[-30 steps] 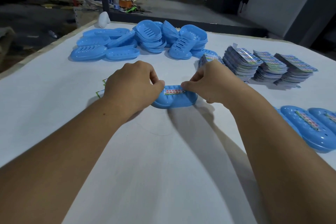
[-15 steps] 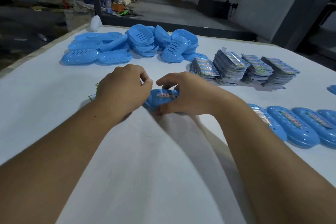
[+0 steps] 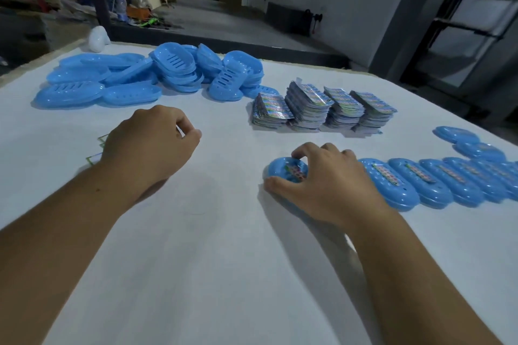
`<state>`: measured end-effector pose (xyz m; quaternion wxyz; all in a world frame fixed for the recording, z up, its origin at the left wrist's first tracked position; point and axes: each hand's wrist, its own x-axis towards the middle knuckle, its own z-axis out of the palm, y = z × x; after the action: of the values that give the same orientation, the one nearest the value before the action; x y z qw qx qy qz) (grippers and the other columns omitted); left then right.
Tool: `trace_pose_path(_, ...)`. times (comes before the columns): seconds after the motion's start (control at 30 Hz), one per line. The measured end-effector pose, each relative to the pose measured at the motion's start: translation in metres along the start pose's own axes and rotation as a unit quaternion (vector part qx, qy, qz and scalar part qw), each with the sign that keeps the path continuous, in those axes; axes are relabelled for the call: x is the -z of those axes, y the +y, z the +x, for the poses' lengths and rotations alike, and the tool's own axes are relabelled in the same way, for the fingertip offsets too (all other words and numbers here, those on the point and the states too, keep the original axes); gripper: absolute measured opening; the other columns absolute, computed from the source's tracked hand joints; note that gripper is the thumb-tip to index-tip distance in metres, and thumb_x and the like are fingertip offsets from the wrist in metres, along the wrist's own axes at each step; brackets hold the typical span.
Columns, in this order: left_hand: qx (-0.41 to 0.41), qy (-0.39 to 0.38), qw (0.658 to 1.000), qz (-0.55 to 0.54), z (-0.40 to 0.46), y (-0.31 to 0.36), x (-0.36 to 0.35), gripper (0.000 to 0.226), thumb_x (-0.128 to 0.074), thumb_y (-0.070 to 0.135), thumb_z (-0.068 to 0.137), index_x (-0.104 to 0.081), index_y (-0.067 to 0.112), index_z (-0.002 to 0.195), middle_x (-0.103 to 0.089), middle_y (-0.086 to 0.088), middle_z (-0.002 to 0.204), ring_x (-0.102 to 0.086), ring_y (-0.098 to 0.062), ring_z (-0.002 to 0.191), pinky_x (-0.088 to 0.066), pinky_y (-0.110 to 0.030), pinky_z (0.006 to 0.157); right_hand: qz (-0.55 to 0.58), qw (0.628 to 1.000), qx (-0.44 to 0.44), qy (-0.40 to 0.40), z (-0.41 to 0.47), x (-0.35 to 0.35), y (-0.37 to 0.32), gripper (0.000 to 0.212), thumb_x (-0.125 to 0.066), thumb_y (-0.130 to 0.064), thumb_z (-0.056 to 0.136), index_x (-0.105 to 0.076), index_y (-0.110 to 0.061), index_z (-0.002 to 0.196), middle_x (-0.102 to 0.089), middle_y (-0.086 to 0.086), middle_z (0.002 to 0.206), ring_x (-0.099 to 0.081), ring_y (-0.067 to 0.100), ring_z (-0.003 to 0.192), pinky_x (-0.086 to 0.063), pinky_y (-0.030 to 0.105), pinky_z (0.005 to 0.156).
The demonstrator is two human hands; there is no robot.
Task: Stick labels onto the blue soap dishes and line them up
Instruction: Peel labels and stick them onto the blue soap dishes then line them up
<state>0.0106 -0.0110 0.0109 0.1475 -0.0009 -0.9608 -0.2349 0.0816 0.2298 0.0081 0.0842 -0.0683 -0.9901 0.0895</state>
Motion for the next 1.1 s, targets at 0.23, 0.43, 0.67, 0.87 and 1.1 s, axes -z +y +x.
trace_pose_path(0.23, 0.001, -0.007, 1.0, -0.001, -0.004, 0.003, 0.002, 0.019, -0.062, 0.048, 0.092, -0.066, 0.03, 0.087, -0.066, 0.009, 0.084, -0.062, -0.021, 0.083, -0.047, -0.036, 0.076, 0.039, 0.997, -0.031, 0.059, -0.016, -0.001, 0.014, 0.068, -0.062, -0.076, 0.074, -0.056, -0.038, 0.131, -0.053, -0.003, 0.127, -0.045, 0.028, 0.119, -0.037, 0.04, 0.101)
trace_pose_path(0.43, -0.003, -0.008, 1.0, -0.011, -0.003, 0.0, 0.001, 0.02, -0.063, 0.048, 0.091, -0.064, 0.031, 0.081, -0.064, 0.013, 0.079, -0.059, -0.016, 0.075, -0.047, -0.036, 0.074, 0.087, 0.991, -0.049, 0.088, -0.015, 0.0, 0.03, 0.059, -0.071, -0.066, 0.076, -0.057, -0.041, 0.128, -0.055, -0.006, 0.123, -0.046, 0.025, 0.116, -0.036, 0.038, 0.097)
trace_pose_path(0.67, -0.006, -0.01, 1.0, -0.011, -0.001, -0.002, -0.001, 0.022, -0.063, 0.05, 0.091, -0.063, 0.031, 0.079, -0.062, 0.015, 0.078, -0.056, -0.011, 0.072, -0.045, -0.035, 0.074, 0.104, 0.988, -0.051, 0.099, -0.011, -0.001, 0.035, 0.053, -0.074, -0.061, 0.078, -0.059, -0.041, 0.124, -0.056, -0.006, 0.12, -0.046, 0.026, 0.115, -0.038, 0.04, 0.097)
trace_pose_path(0.87, -0.004, -0.016, 1.0, -0.012, 0.0, -0.001, -0.002, 0.02, -0.064, 0.048, 0.092, -0.066, 0.03, 0.085, -0.063, 0.013, 0.08, -0.059, -0.015, 0.078, -0.049, -0.036, 0.076, 0.112, 0.986, -0.018, 0.122, -0.005, 0.0, 0.019, 0.045, -0.071, -0.061, 0.081, -0.062, -0.04, 0.12, -0.058, -0.008, 0.117, -0.049, 0.024, 0.114, -0.038, 0.041, 0.098)
trace_pose_path(1.1, -0.011, -0.015, 1.0, -0.007, 0.0, -0.002, -0.002, 0.019, -0.065, 0.049, 0.089, -0.064, 0.032, 0.081, -0.063, 0.013, 0.082, -0.06, -0.016, 0.082, -0.046, -0.033, 0.073, 0.123, 0.982, 0.102, 0.102, 0.016, 0.0, -0.021, 0.029, -0.068, -0.05, 0.089, -0.066, -0.036, 0.113, -0.059, -0.017, 0.092, -0.055, 0.016, 0.097, -0.043, 0.036, 0.085)
